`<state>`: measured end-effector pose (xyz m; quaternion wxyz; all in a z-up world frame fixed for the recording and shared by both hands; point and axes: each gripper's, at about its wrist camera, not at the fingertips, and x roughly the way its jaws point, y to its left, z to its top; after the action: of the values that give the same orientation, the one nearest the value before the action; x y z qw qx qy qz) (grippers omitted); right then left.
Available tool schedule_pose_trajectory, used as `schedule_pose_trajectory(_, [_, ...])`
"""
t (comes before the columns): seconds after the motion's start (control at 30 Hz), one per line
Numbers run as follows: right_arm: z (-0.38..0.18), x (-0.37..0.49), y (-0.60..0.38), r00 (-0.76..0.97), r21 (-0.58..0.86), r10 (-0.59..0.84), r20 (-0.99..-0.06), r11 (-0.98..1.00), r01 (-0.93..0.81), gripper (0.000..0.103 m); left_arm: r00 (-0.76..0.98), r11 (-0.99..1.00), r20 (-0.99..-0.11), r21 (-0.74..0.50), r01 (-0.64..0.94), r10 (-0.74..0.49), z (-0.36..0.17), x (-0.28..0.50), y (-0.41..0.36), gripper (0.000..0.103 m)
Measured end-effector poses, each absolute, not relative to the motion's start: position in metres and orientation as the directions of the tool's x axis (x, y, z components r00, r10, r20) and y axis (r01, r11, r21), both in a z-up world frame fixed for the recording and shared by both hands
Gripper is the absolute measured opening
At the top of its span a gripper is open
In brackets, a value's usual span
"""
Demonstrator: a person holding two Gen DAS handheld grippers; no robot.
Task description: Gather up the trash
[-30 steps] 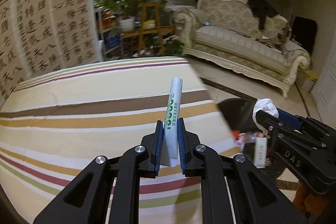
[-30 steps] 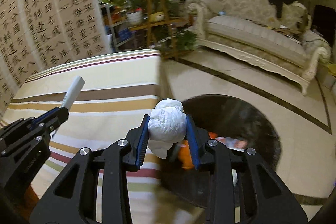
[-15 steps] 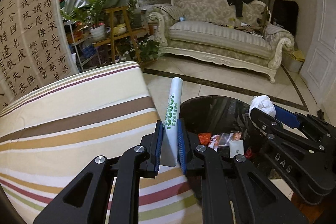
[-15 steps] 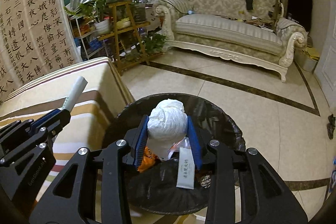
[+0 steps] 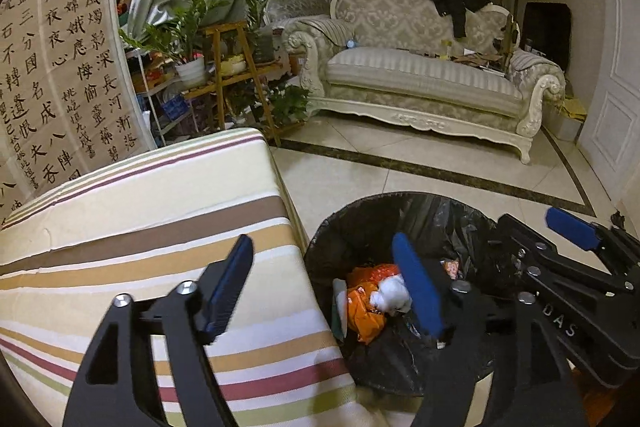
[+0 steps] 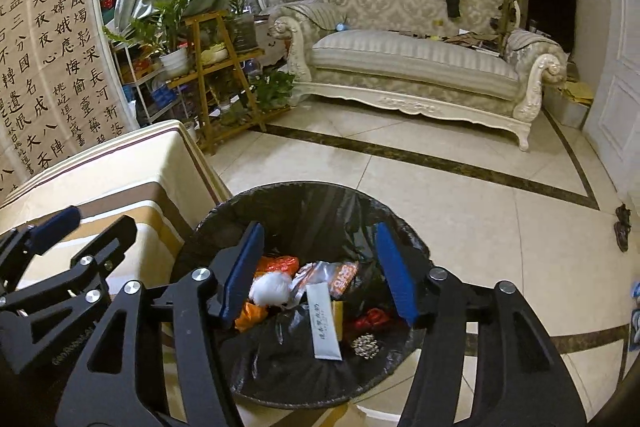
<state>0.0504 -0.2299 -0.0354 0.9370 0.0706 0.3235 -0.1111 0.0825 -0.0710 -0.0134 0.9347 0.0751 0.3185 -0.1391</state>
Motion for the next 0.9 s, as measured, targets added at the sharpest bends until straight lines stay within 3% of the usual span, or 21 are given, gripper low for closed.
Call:
schedule_pose_trajectory(0.17, [-0.028, 0.035, -0.227, 0.776, 0.042, -0.189, -0.602, 0.963, 0.268, 0.069, 0.777, 0.959, -0.603, 0.07, 0.275, -0.179, -0.008, 0.07, -0.068, 0.081])
schedule_pose_trajectory(0.9, [-0.008, -0.017, -0.211, 0.808, 0.02, -0.201, -0.554, 0.967, 0.255, 0.077, 0.814, 0.972, -0.559, 0.054, 0.228, -0.159, 0.01, 0.024, -0.048, 0.084])
